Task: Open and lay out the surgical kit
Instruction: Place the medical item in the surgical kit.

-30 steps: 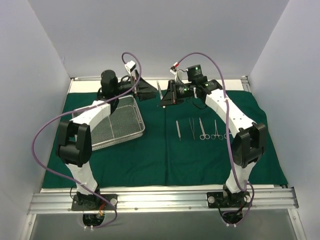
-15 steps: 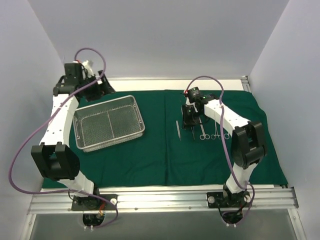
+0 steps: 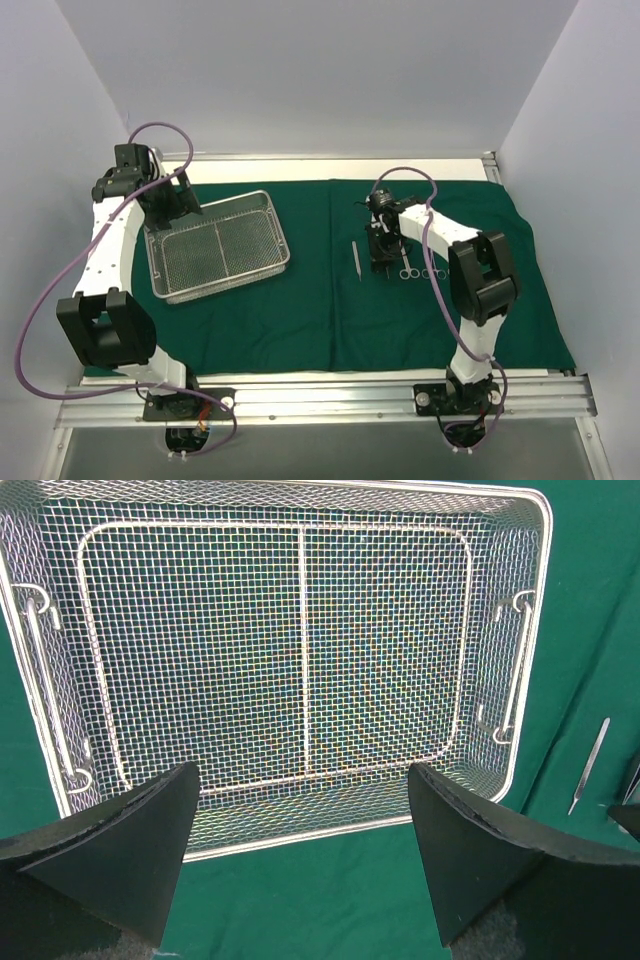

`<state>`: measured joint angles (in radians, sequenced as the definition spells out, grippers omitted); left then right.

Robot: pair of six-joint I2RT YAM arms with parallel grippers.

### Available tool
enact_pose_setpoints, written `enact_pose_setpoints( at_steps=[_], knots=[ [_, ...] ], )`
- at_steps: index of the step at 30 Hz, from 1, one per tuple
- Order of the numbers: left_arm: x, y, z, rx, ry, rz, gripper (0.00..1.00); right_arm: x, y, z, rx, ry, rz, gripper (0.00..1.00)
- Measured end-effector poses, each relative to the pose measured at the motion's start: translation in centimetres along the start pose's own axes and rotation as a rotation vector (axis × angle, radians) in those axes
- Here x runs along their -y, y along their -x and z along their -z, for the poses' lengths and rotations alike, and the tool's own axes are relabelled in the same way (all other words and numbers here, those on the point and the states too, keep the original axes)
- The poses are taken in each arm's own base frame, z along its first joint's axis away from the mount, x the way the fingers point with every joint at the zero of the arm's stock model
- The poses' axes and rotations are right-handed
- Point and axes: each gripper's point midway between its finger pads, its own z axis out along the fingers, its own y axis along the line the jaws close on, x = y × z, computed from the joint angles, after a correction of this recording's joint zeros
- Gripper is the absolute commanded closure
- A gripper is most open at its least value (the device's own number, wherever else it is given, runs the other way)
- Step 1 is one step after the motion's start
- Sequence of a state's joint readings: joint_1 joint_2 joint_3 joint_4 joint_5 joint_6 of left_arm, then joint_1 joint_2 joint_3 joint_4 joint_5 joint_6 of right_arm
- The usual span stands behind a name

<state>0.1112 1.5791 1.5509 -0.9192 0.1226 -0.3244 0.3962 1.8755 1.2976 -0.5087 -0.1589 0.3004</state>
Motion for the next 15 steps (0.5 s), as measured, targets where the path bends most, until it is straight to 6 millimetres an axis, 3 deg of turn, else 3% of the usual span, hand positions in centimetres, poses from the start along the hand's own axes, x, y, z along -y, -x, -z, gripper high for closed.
enact_pose_setpoints(
  at_steps=[6, 15],
  knots=[
    [-0.1, -0.2, 0.0, -0.007, 0.001, -0.003, 0.06, 0.6, -0.7, -1.6, -0.042, -0.028, 0.006, 0.96],
    [-0.1, -0.3, -0.3, -0.020, -0.001, -0.001, 0.06, 0.7, -0.6, -1.7, -0.040, -0.032, 0.008, 0.83]
  ],
)
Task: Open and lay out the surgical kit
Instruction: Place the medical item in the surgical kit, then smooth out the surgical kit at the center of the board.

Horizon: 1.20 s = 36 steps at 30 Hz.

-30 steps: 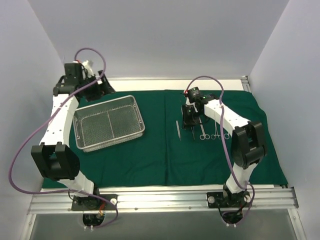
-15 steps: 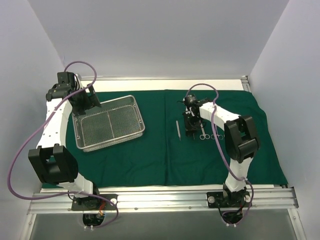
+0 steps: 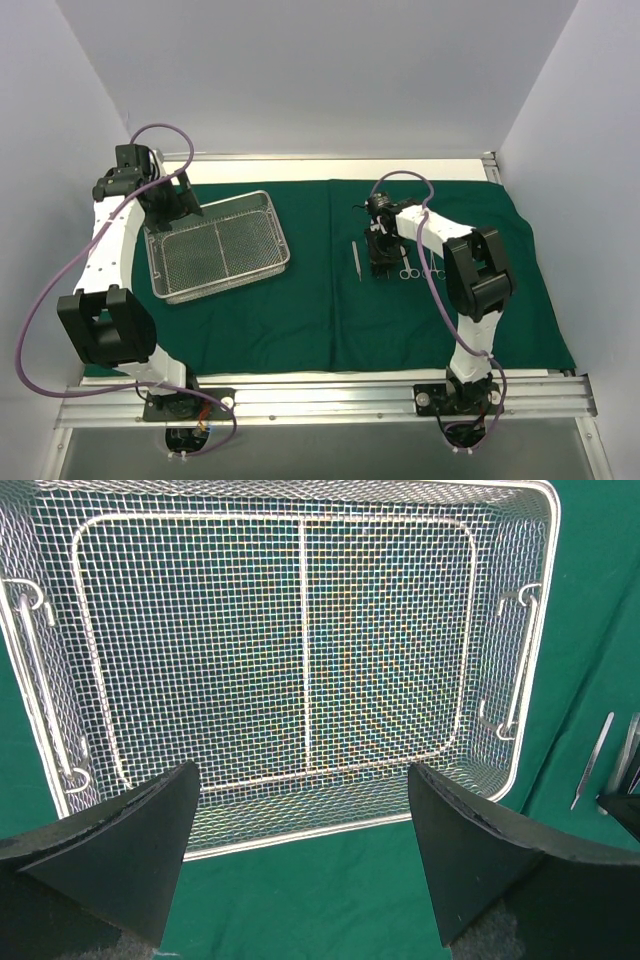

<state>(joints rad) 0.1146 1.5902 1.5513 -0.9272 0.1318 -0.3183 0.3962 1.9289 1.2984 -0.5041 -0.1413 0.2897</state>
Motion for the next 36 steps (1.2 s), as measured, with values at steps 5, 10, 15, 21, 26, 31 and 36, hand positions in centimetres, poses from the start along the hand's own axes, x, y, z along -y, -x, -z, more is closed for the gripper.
enact_pose_setpoints(
  at_steps=[5, 10, 15, 21, 26, 31, 36],
  knots=[
    [0.0, -0.1, -0.4, -0.017, 0.000, 0.002, 0.06, -0.1, 0.0, 0.0, -0.001, 0.001, 0.004, 0.80],
    [0.0, -0.2, -0.8, -0.030, -0.001, 0.004, 0.06, -0.2, 0.2, 0.3, 0.002, 0.002, 0.005, 0.78],
    [-0.6, -0.1, -1.2, -0.041, 0.025, 0.012, 0.06, -0.7, 2.0, 1.8, 0.037, 0.003, 0.004, 0.75],
    [-3.3, 0.5, -1.1, -0.032, 0.109, 0.049, 0.06, -0.5, 7.6, 6.1, 0.187, -0.007, -0.042, 0.79],
    [-5.8, 0.9, -0.8, -0.024, 0.169, 0.103, 0.15, 8.0, 10.6, 9.0, 0.286, -0.117, -0.252, 1.00],
    [-8.1, 1.1, -0.9, -0.026, 0.224, 0.139, 0.23, 19.4, 9.3, 9.9, 0.292, -0.283, -0.502, 1.00],
    [-10.1, 0.8, -1.7, -0.053, 0.264, 0.174, 0.25, 23.5, 7.0, 9.4, 0.254, -0.368, -0.571, 1.00]
  ],
)
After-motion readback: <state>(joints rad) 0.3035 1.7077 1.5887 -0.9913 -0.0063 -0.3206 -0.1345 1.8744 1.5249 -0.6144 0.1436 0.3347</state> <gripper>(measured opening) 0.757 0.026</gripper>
